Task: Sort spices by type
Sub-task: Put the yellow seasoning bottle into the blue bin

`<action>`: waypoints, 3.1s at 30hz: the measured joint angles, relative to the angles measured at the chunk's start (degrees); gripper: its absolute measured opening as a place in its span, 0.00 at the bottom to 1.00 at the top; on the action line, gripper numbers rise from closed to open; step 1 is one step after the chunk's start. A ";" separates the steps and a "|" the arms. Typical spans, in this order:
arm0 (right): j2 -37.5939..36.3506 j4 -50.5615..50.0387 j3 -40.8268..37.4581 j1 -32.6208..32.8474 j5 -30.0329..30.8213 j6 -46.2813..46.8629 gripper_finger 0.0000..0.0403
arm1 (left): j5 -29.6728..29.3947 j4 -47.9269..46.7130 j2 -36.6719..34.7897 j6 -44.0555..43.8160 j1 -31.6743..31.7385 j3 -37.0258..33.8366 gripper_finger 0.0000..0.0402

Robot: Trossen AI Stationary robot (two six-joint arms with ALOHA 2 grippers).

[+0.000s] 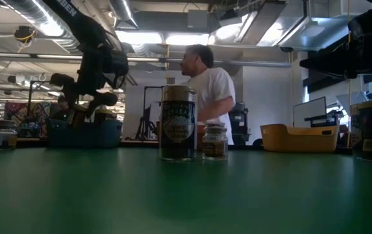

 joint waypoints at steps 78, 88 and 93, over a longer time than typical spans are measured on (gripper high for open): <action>0.00 -0.09 0.00 0.00 -0.02 0.02 0.03 | 7.18 1.31 -17.40 7.33 -35.05 6.93 0.86; 0.00 -0.04 -0.02 0.00 -0.04 0.02 0.03 | 14.60 16.61 -12.53 14.26 -46.32 6.91 0.86; 0.02 -0.03 -0.01 0.00 -0.04 0.02 0.03 | 17.90 24.86 -8.07 15.52 -49.38 6.91 0.86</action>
